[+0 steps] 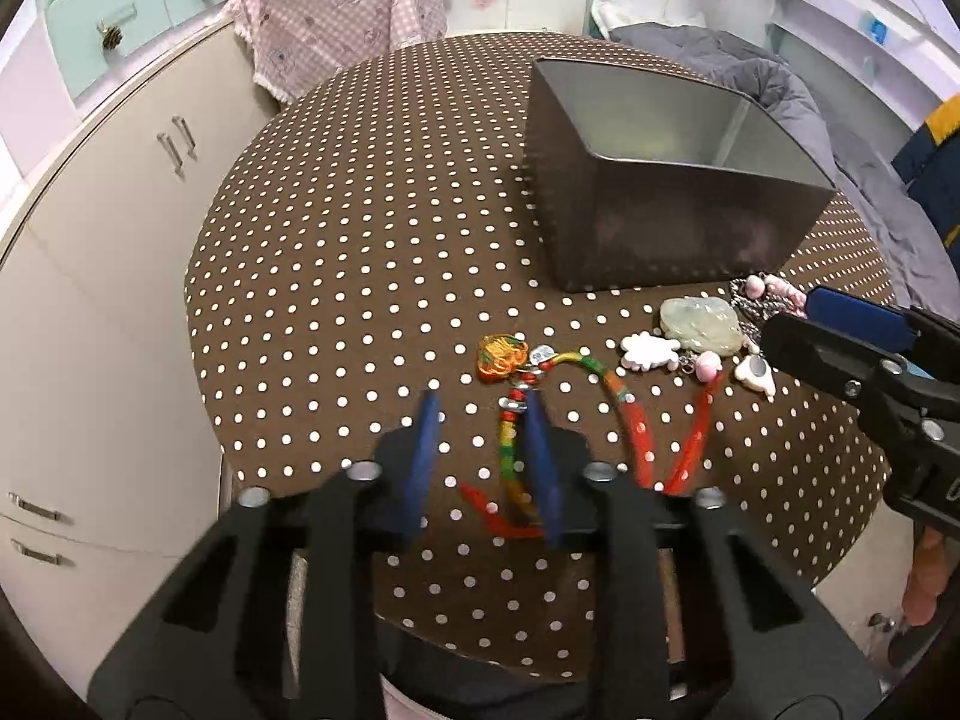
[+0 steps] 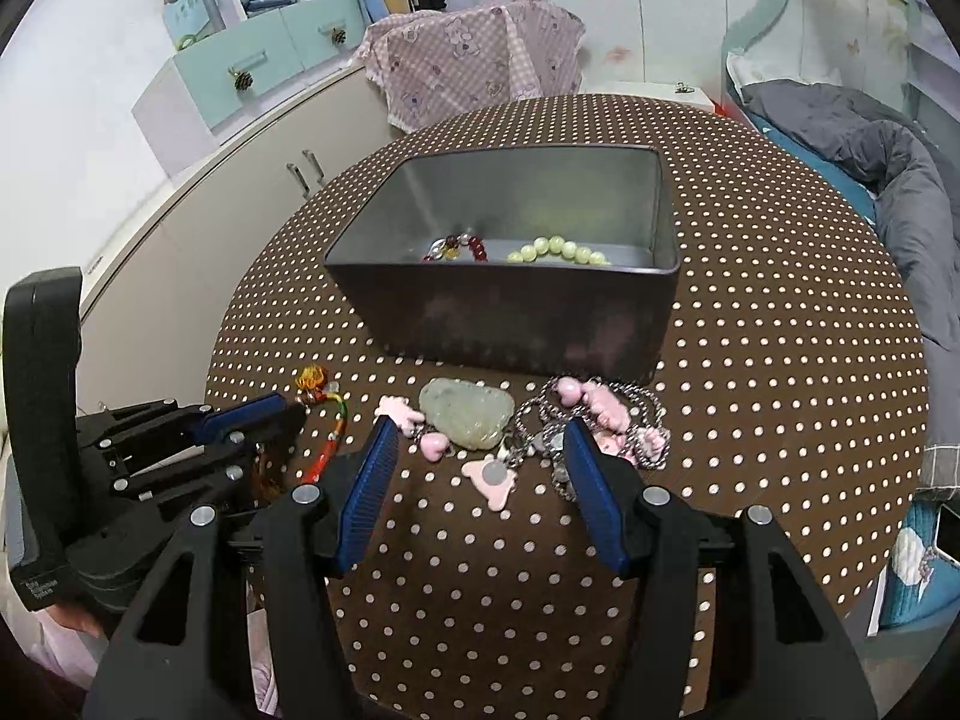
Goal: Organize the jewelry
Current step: 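Grasp the red string bracelet with the left tool while the right tool grasps a pink charm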
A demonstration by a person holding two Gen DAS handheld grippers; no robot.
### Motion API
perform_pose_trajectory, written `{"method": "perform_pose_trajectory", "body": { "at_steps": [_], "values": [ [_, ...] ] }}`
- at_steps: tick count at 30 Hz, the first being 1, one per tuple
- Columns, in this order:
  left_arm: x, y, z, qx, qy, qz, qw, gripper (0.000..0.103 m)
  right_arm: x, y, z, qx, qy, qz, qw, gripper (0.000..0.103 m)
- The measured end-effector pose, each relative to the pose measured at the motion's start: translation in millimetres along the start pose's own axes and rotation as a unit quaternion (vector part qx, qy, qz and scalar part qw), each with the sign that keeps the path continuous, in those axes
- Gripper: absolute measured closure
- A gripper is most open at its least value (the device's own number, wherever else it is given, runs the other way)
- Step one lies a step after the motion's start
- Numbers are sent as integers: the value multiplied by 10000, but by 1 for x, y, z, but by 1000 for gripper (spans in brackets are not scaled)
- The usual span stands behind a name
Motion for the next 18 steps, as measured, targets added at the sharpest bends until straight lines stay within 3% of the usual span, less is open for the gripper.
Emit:
{"method": "perform_pose_trajectory", "body": {
  "at_steps": [1, 4, 9, 18],
  "values": [
    [-1, 0, 0, 11, 13, 13, 10000, 91, 0, -1, -2, -45, 19, -15, 10000, 49],
    [-3, -1, -5, -147, -9, 9, 9999, 95, 2, -4, -12, -238, 159, -63, 9996, 50],
    [-6, 2, -21, -394, 80, 18, 9992, 95, 12, -8, -23, -428, 317, -228, 9983, 78],
    [-6, 3, -40, -604, 60, 26, 9982, 95, 29, -8, -25, -518, 48, -363, 9980, 84]
  ]
}}
Point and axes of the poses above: each gripper's, at about its wrist camera, not at the fingertips, and x roughly the way its jaws point, z to its right, y to its top, the point moved 6 cm from there along x, roughly the way its jaws point, and after that the axes turned 4 degrees about -x, right-handed, at the moved point
